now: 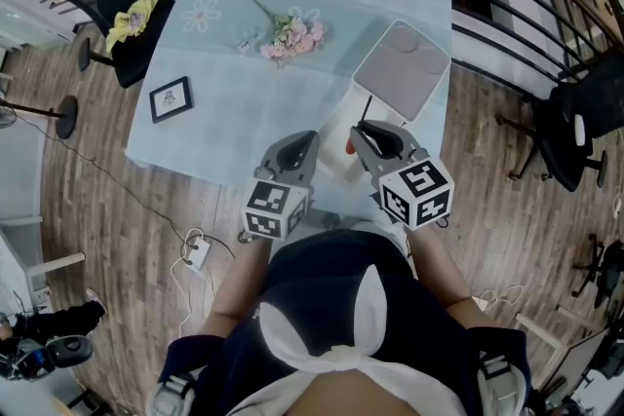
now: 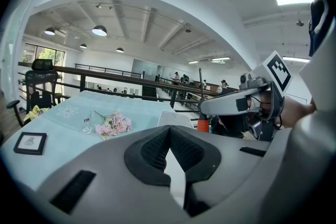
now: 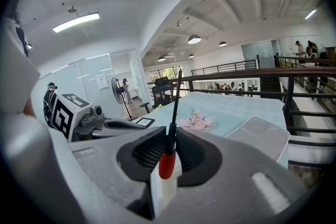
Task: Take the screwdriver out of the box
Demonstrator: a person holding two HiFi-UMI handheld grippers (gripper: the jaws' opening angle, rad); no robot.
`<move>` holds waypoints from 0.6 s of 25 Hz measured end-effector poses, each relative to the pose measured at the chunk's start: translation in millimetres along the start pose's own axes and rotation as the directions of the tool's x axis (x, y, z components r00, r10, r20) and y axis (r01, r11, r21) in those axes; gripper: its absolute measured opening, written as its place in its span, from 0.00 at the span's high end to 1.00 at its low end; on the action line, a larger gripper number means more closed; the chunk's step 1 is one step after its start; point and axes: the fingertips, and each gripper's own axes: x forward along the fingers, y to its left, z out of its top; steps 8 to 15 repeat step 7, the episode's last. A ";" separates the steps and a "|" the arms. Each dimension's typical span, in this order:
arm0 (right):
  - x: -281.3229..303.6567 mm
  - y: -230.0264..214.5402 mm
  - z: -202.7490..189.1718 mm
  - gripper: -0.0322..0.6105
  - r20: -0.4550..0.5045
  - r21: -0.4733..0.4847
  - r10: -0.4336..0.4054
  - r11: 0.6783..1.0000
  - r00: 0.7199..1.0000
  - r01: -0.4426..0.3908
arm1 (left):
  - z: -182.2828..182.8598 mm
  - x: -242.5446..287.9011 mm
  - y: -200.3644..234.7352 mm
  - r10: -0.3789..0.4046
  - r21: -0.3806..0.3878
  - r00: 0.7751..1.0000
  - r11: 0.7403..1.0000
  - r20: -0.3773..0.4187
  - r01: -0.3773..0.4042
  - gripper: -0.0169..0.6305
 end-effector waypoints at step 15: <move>1.9 0.8 -1.2 0.86 -0.003 -0.003 -0.002 1.000 1.000 0.002 | -3.2 0.3 1.8 -0.004 -0.005 1.000 1.000 -0.005 0.004 0.95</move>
